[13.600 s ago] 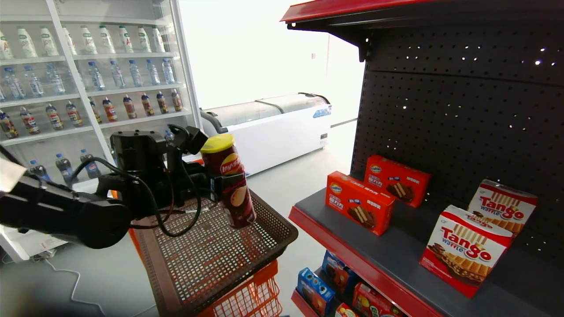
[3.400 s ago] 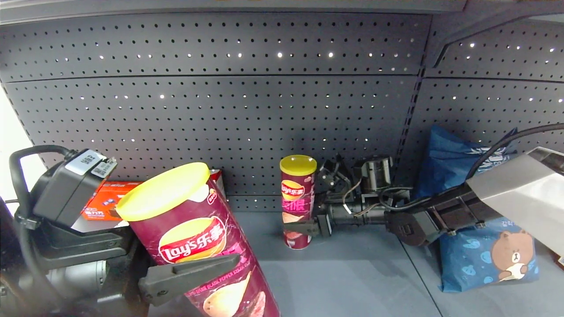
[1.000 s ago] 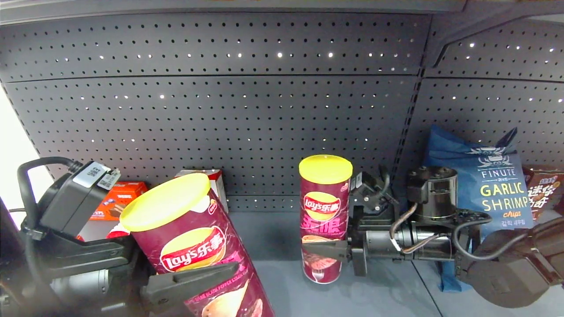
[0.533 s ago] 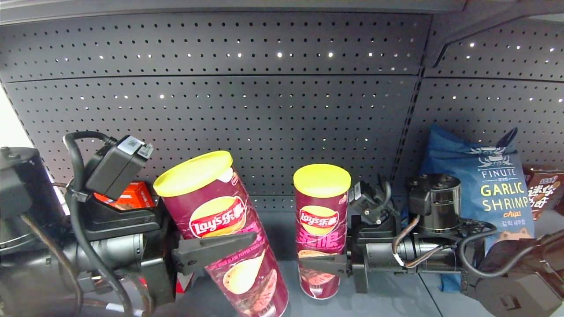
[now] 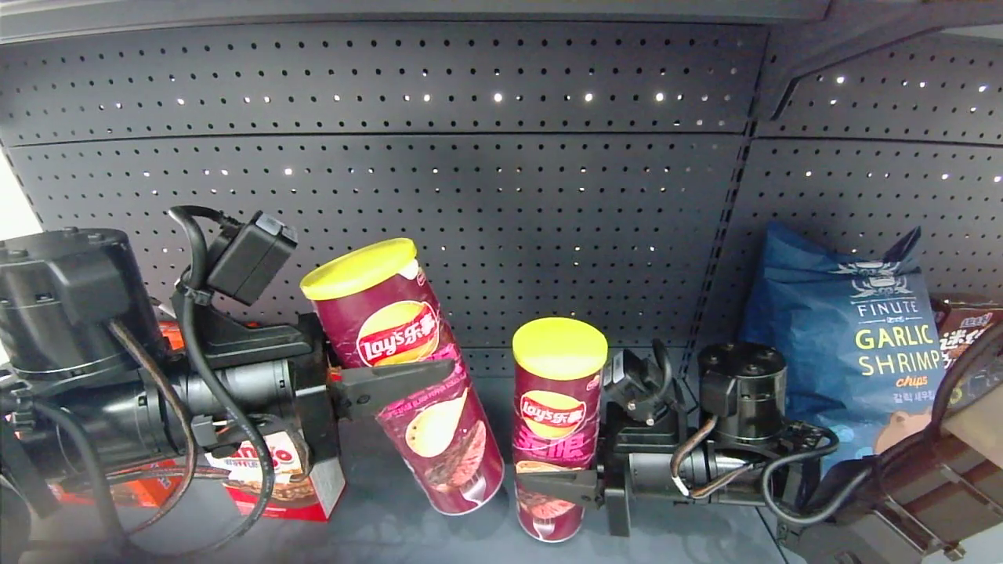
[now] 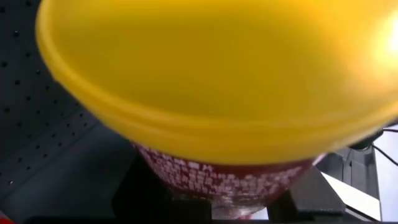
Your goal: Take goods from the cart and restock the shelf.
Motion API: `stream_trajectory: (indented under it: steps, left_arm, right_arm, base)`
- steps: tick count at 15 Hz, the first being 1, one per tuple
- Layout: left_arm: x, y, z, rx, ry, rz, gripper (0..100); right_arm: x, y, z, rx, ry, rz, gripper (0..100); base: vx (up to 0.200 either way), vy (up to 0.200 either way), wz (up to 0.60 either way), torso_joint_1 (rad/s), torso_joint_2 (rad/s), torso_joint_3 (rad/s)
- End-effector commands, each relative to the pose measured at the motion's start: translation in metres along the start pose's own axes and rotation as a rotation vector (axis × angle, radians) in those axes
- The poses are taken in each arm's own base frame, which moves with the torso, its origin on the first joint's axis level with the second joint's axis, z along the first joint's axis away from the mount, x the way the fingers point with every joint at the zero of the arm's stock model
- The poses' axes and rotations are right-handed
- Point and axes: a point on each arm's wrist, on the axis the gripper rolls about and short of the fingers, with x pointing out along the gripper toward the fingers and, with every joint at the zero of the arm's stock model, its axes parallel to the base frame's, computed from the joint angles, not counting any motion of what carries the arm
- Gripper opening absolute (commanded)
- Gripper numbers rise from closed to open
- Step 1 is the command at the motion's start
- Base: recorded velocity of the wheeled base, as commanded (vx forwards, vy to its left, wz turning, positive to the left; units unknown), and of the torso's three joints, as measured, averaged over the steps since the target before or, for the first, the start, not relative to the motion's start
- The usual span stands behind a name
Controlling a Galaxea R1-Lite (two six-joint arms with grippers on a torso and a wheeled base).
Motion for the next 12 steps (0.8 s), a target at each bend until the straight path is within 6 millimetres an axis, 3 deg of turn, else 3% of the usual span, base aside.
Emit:
stream_trajectory:
  steps: [1,12]
  left_arm:
    - [0.0057,0.006,-0.0005,-0.007,0.007,0.004,0]
    - [0.0096,0.0092,0.0017,-0.003,0.004,0.004,0]
  right_arm:
    - [0.0023,-0.0014,-0.0087,0.018,0.022,0.006,0]
    - [0.0095,0.0029,-0.0174,0.011,0.021,0.044,0]
  base:
    - [0.0,0.0,0.0,0.0,0.0,0.0]
    - [0.0,0.0,0.0,0.0,0.0,0.0]
